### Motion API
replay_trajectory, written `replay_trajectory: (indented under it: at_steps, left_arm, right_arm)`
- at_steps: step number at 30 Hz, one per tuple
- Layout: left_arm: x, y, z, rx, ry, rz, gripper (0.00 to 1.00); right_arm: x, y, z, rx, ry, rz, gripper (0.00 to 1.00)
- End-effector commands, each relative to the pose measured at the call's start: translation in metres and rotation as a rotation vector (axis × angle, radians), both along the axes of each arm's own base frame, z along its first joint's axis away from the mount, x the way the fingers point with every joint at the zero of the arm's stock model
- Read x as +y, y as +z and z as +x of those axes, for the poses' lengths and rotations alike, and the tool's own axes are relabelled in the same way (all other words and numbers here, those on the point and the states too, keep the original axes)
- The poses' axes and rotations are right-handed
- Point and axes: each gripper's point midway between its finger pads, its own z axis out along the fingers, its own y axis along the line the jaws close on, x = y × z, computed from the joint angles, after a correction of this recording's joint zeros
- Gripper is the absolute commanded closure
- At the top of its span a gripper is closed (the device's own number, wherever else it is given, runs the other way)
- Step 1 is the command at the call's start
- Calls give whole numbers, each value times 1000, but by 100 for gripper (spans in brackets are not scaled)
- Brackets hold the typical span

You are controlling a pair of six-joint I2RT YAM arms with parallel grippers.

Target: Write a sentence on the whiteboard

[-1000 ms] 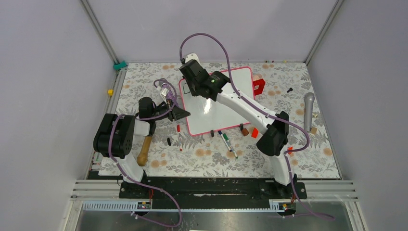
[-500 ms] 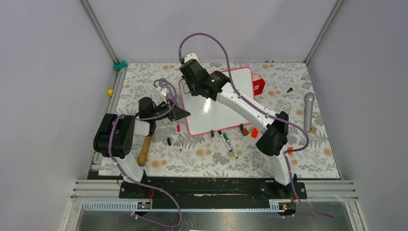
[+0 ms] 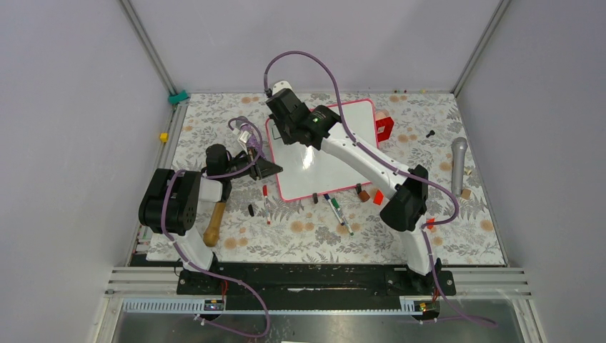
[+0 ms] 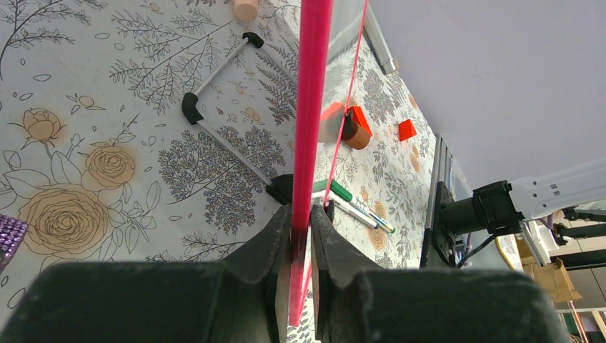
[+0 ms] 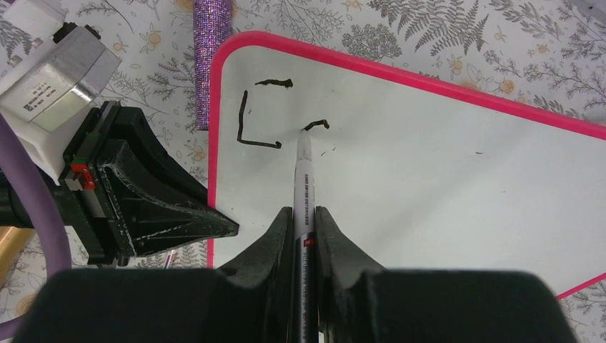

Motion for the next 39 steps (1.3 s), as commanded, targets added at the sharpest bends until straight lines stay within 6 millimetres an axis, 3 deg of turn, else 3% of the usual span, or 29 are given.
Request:
replay_trajectory:
  at_steps: [1, 20, 30, 39]
  left_arm:
    - [2, 13, 13, -74, 16, -4, 100]
    - [2, 13, 14, -76, 19, -3, 100]
    - [2, 13, 14, -76, 19, -3, 100]
    - [2, 13, 14, -76, 18, -3, 100]
  right_arm:
    - [-3, 0, -2, 11, 19, -16, 100]
    - [-19, -8, -3, 11, -17, -86, 100]
    - [-27, 1, 6, -38, -64, -105, 100]
    - [-22, 9, 11, -56, -61, -88, 100]
